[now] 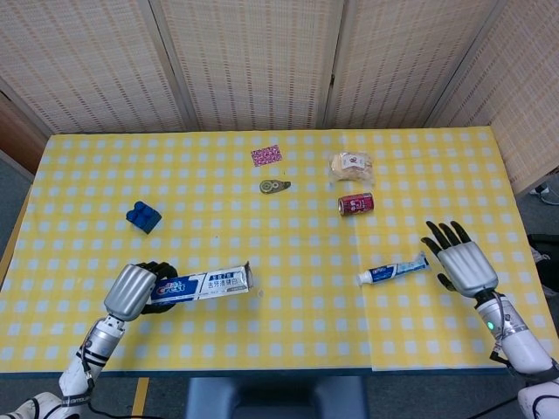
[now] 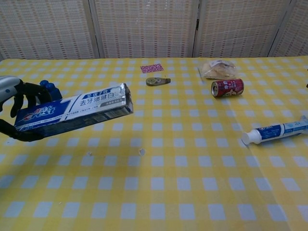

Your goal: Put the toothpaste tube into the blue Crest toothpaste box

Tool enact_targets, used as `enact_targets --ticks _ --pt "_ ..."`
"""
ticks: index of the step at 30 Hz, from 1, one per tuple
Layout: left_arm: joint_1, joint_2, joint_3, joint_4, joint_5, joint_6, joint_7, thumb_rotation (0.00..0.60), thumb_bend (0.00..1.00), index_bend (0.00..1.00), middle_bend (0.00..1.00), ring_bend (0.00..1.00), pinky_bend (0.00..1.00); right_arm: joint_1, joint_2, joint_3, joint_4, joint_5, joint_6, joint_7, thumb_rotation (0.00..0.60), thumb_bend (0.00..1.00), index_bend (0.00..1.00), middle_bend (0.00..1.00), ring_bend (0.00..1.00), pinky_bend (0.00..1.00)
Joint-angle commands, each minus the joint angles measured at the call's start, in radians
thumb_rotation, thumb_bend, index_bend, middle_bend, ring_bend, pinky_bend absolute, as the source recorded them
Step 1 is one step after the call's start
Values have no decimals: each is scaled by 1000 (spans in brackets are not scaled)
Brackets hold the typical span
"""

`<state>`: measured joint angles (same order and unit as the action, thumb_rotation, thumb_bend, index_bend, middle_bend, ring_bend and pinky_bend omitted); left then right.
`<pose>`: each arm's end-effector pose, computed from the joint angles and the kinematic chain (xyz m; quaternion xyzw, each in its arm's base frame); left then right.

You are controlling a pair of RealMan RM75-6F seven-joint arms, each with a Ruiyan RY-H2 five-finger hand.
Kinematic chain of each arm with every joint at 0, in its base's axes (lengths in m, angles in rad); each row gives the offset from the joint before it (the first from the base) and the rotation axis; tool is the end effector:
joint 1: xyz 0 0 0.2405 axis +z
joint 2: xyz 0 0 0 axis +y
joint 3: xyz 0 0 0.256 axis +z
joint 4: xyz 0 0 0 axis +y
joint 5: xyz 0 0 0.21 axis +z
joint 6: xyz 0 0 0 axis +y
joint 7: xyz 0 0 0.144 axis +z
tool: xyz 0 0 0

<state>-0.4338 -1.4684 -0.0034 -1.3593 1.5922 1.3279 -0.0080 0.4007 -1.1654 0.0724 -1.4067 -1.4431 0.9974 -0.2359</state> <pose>-0.2379 0.2651 0.0335 -0.7105 -0.3335 -0.4518 0.4242 -0.3136 -0.2849 0.1158 0.7652 -0.2930 0.2100 0.5335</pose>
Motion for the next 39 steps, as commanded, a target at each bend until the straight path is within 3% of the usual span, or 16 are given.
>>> enact_targets --ticks 1,9,15,26,29,32,35,39 --pt "2 11 -3 -4 -8 -8 -10 600 206 633 745 613 687 16 -71 6 80 13 9 -76 600 355 271 0 10 0" --pt "9 15 -14 28 -21 -6 -26 600 205 633 745 612 688 21 -200 -15 215 1 36 -106 600 356 328 8 22 0" --pt "15 19 -25 49 -38 -8 -49 600 204 633 745 612 687 31 -295 -27 330 -3 19 -13 600 355 351 32 40 0" --pt "9 35 -25 58 -41 -34 -71 600 205 632 745 604 684 62 -377 -29 464 -2 -12 35 600 356 369 84 53 0" --pt "8 37 -27 55 -40 -33 -68 600 204 632 745 602 683 73 -391 -29 484 -1 -25 34 600 355 428 116 70 0" --pt "7 39 -33 52 -39 -28 -67 600 204 632 745 602 683 79 -409 -28 510 -6 -13 24 600 356 544 172 149 3" --pt "5 45 -32 47 -34 -29 -71 600 205 631 745 600 681 80 -433 -24 546 -21 26 33 600 355 666 285 255 105" --pt "5 53 -34 40 -33 -27 -74 600 205 628 745 595 677 81 -461 -27 596 -43 67 61 600 356 825 507 497 404"
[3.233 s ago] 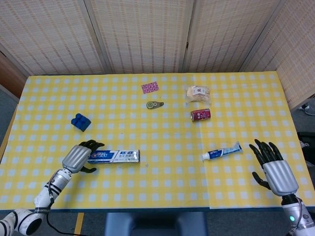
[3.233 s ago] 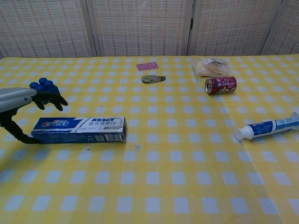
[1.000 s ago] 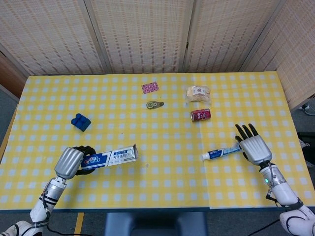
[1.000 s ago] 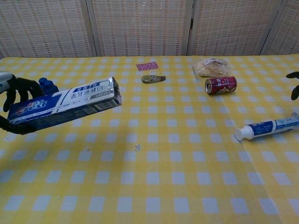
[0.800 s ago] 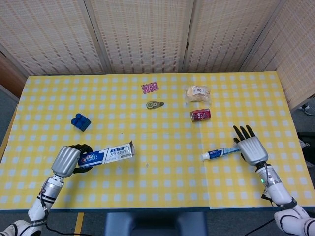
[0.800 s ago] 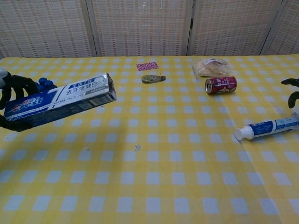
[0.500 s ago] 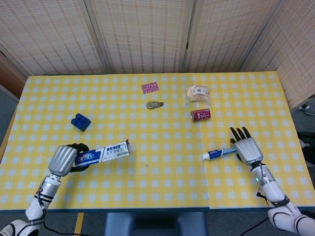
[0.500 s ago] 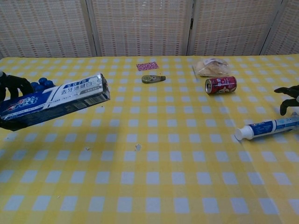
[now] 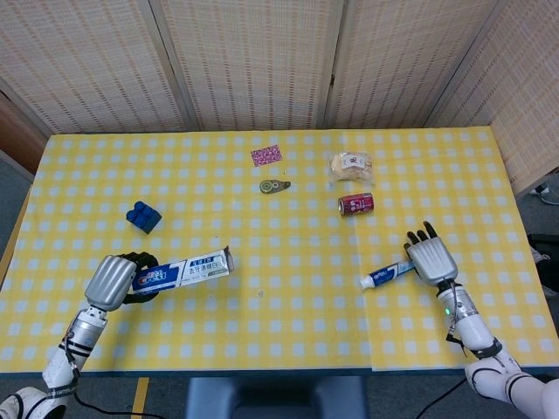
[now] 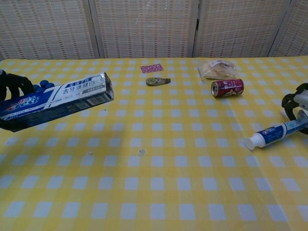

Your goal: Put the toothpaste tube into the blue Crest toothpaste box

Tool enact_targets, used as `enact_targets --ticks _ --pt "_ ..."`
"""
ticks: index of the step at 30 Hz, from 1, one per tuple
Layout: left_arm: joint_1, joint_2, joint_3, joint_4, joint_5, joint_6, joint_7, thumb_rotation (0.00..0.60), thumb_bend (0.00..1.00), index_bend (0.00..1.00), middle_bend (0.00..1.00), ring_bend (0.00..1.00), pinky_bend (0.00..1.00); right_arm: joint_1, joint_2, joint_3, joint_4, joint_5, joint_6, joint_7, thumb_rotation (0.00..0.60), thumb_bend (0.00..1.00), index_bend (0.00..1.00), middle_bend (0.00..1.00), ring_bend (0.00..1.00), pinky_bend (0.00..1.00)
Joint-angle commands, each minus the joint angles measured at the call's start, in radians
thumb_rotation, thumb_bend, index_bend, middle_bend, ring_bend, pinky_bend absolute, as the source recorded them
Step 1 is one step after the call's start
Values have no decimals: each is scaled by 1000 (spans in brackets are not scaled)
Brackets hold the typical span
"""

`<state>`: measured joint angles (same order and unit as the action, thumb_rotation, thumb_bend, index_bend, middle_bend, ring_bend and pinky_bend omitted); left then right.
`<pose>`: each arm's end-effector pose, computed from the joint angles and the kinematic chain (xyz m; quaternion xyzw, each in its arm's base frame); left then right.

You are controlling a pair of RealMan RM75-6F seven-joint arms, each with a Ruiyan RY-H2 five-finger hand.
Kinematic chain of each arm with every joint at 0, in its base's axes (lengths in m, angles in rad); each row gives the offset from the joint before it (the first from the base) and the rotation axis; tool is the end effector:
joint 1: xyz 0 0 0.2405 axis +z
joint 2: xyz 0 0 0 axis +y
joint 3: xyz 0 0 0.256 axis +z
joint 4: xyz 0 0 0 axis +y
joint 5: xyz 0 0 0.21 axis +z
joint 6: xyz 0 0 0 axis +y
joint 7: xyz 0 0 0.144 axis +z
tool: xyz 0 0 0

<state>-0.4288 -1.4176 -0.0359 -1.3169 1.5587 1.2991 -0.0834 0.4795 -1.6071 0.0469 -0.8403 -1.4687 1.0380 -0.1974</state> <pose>-0.2591 0.2804 0.0570 -0.6956 -0.3463 -0.4410 0.4491 -0.3353 -0.3240 0.0277 0.7686 -0.2368 0.2058 0.5575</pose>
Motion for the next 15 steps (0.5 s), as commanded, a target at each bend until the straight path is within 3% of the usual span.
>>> enact_targets --ticks 1,3,6,10,15 --pt "1 4 -4 -4 -1 4 2 600 206 628 745 595 677 3 -23 -3 39 -23 36 32 600 356 841 548 545 452" --pt "4 5 -9 -9 -3 14 6 600 206 628 745 595 677 3 -32 -4 57 -38 65 71 600 361 857 635 669 586" --pt "9 7 -11 -15 -4 24 10 600 206 629 745 596 677 4 -36 -8 80 -61 105 136 600 403 860 656 747 686" --pt "11 10 -13 -24 2 35 24 600 206 629 745 595 677 -3 -24 -7 86 -95 197 207 600 437 863 662 792 744" --pt "13 14 -13 -42 11 45 45 600 206 629 745 595 677 -16 41 14 -4 -92 258 271 600 439 863 662 807 766"
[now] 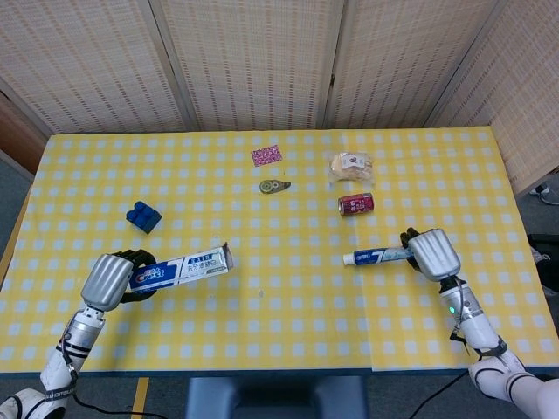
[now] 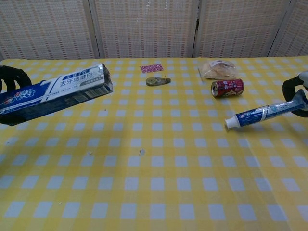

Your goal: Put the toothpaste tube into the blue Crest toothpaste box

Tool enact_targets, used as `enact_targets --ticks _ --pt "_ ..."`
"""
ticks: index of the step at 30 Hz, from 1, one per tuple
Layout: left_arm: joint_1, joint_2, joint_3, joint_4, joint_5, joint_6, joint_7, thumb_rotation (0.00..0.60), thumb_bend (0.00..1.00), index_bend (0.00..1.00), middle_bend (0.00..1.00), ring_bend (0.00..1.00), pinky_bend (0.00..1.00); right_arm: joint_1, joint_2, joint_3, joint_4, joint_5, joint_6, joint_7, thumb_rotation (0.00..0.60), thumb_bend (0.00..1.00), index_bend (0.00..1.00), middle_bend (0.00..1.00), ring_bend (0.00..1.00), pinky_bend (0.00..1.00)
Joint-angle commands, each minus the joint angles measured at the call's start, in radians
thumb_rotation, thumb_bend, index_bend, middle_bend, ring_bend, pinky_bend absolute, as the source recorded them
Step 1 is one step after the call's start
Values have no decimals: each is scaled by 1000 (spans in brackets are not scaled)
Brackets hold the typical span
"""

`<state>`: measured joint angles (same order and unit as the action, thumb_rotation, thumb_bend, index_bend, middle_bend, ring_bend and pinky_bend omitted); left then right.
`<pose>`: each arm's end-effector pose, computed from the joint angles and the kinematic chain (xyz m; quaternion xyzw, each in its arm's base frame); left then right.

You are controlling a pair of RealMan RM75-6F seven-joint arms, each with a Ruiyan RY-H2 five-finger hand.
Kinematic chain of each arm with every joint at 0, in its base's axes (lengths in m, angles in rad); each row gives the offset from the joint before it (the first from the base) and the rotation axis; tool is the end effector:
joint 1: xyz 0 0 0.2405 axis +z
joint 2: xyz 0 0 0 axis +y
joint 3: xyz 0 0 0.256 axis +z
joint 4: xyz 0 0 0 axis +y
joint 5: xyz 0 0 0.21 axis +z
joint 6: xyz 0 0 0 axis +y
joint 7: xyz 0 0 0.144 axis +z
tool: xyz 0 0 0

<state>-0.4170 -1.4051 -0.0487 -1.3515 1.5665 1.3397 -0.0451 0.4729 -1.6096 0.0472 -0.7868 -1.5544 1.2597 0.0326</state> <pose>-0.2524 0.2775 0.0648 -0.6882 -0.3291 -0.4547 0.4598 -0.3166 -0.3252 0.0520 0.7305 -0.2259 0.3352 0.5505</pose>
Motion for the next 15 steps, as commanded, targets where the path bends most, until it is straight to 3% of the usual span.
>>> enact_targets --ticks 1,6,15 --pt "3 2 0 -13 4 7 13 600 206 629 745 596 677 -10 66 15 -84 -14 55 68 600 439 863 662 807 767" --pt "9 -4 -7 -28 -6 14 48 600 206 629 745 595 677 -15 133 20 -147 -47 130 198 600 439 863 662 806 768" --pt "15 -5 -16 -68 -28 11 97 600 206 629 745 593 677 -12 222 17 -271 -59 133 341 600 442 863 660 809 768"
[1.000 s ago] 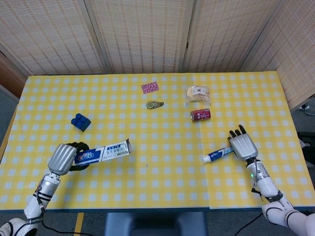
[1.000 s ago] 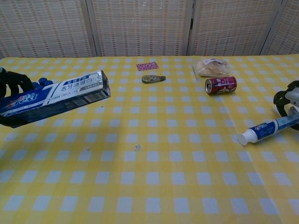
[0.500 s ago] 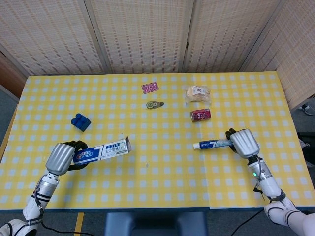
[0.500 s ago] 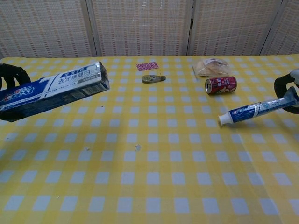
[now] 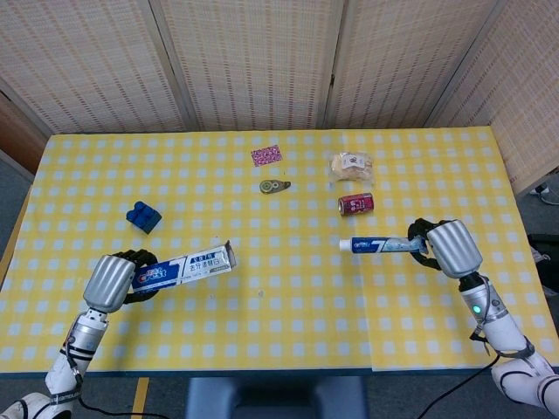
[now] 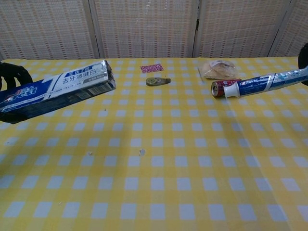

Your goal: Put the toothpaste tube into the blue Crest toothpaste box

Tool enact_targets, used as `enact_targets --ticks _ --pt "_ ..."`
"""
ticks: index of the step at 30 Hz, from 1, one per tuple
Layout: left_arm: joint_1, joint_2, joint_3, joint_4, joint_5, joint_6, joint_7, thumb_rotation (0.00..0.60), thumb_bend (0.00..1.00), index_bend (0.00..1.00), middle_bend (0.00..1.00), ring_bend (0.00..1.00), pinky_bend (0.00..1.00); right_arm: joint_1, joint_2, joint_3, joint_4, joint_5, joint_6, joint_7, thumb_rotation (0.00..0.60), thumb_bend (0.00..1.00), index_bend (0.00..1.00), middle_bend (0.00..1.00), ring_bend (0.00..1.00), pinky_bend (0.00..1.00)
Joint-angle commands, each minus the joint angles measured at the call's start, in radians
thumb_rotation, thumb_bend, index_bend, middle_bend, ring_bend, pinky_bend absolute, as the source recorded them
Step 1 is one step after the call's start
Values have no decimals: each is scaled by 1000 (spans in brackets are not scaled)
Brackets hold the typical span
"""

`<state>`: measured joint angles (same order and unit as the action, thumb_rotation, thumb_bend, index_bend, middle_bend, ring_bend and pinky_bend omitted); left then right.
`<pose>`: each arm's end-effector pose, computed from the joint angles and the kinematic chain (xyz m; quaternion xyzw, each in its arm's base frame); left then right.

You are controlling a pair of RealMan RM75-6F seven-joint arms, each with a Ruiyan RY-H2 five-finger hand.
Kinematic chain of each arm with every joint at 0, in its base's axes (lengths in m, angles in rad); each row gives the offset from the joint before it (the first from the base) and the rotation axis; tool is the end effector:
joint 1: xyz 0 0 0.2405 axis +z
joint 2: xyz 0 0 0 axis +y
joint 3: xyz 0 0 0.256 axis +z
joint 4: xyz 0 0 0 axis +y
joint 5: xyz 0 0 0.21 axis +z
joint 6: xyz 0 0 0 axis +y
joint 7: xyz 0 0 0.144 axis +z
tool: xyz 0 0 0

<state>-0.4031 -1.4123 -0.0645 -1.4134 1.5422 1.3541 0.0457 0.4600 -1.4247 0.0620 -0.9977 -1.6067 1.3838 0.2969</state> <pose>-0.2425 0.2725 0.0626 -0.6794 -0.3239 -0.4554 0.4755 -0.2939 -0.3171 0.1053 0.6881 -0.2790 0.4603 0.4866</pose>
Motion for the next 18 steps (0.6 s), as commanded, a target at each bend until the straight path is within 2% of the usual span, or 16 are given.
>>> enact_targets --ticks 1,10,18 --pt "2 3 -1 -10 -6 -5 9 600 206 629 745 593 677 3 55 4 -90 -8 9 105 600 442 863 660 809 768" --pt "-6 -1 1 -39 6 -14 40 600 207 629 745 593 677 26 155 25 -314 -33 20 128 600 442 863 660 807 768" --pt "-23 -7 -5 -77 15 -29 55 600 206 629 745 593 677 68 206 45 -500 -23 -54 102 600 442 863 660 803 768"
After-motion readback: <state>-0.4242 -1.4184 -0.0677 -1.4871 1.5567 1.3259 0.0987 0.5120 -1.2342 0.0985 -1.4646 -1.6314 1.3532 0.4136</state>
